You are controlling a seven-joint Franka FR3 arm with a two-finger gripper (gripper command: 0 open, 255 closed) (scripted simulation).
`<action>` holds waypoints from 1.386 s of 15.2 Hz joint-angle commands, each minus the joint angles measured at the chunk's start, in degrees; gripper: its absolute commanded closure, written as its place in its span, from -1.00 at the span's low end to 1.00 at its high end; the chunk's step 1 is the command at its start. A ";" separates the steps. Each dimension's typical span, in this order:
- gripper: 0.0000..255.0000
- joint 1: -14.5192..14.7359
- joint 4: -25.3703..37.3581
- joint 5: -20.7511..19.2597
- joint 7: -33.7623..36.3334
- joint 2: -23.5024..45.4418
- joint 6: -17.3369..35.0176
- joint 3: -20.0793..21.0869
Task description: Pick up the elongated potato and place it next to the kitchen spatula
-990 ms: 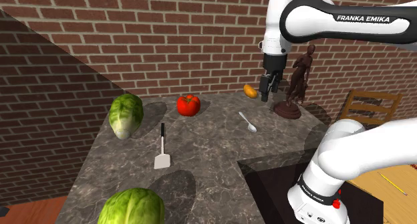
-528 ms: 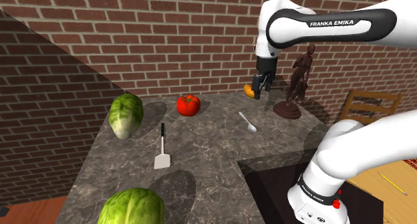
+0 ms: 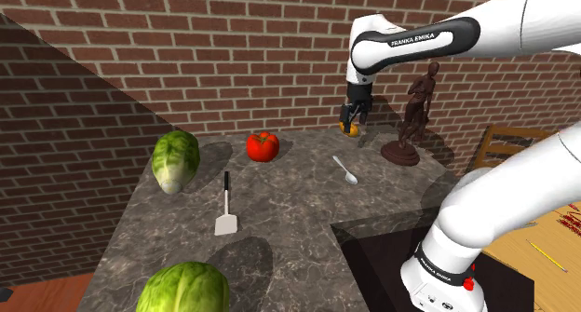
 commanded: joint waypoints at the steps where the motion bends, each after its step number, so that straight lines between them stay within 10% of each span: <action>1: -1.00 -0.83 1.35 -0.50 -0.72 3.18 2.29 -1.32; 21: -1.00 -8.99 32.69 6.66 -9.23 42.46 13.48 -10.09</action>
